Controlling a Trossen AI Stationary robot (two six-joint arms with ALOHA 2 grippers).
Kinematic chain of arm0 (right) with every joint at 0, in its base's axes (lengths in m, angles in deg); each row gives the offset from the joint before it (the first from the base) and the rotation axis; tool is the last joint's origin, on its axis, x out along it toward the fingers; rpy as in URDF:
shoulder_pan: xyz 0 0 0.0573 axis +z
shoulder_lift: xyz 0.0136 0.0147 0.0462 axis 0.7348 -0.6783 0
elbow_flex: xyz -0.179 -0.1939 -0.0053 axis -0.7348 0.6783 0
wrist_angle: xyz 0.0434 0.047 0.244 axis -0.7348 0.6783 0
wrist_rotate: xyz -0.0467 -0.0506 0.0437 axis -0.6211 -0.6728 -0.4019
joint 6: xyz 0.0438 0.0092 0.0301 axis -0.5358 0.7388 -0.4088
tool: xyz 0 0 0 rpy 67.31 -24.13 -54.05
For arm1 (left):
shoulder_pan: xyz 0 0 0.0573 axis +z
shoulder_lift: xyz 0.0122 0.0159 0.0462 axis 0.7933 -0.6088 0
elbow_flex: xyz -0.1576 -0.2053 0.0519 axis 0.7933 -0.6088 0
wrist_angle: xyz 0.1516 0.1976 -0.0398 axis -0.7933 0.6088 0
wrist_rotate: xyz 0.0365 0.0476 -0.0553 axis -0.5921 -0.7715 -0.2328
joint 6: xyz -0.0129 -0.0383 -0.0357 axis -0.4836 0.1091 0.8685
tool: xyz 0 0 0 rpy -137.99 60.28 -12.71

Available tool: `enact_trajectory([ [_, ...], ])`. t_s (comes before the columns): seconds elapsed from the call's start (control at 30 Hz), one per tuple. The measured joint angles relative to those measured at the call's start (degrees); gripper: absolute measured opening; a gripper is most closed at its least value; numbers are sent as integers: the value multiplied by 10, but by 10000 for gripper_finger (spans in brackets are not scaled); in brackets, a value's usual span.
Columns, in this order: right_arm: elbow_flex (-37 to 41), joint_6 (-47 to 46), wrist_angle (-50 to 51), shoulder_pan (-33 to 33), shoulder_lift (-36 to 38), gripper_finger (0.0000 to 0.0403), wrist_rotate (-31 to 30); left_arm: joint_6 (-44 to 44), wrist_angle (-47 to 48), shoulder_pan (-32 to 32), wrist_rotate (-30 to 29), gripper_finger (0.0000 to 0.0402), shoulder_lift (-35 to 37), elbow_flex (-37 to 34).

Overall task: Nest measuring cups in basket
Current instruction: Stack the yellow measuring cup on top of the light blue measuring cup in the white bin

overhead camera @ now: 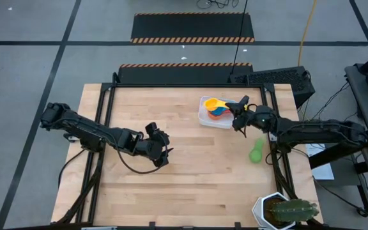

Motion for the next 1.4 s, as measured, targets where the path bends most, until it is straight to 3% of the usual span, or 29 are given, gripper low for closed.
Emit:
enact_trajectory([
  [0.43, 0, -34, 42, -47, 0, 0, 19, -17, 1, 0, 0, 273, 0, 0],
  [0.8, -1, -81, 83, -84, 0, 2, 87, -17, 1, 0, 0, 273, 0, 0],
  [1.4, -1, -149, 103, -93, 0, 90, 88, -18, -4, 12, 0, 273, -1, 0],
])
